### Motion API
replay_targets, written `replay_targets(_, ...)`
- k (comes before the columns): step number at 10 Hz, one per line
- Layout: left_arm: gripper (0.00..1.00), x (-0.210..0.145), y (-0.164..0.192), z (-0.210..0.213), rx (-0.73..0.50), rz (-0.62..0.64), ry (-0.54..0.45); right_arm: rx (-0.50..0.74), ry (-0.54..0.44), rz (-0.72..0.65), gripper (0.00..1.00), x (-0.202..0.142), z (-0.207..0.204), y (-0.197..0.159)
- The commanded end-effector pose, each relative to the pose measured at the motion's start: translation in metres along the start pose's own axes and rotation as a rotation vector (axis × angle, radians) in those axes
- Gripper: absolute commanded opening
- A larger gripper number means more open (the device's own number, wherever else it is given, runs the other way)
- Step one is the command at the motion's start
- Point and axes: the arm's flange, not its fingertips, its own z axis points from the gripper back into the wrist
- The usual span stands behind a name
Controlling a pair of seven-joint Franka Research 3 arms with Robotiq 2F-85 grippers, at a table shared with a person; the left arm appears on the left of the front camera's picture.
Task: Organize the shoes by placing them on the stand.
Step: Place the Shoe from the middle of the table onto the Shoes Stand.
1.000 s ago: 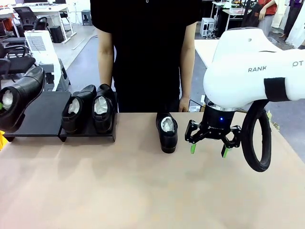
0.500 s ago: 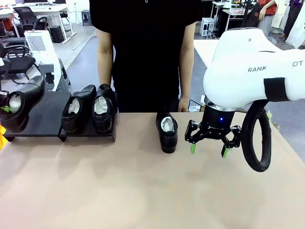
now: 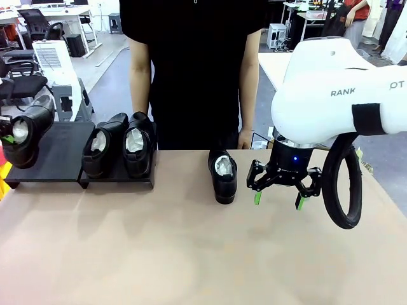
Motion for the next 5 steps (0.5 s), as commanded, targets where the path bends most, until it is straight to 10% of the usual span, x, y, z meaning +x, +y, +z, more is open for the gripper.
replay_targets(1,0.00,0.004,0.009,-0.011,-0.039,-0.018,-0.008,-0.013,-0.009,0.014,1.00,0.004,0.003,0.000)
replay_targets(5,0.00,-0.001,0.019,-0.021,-0.049,0.018,-0.032,-0.013,-0.009,0.014,1.00,0.004,0.003,0.000)
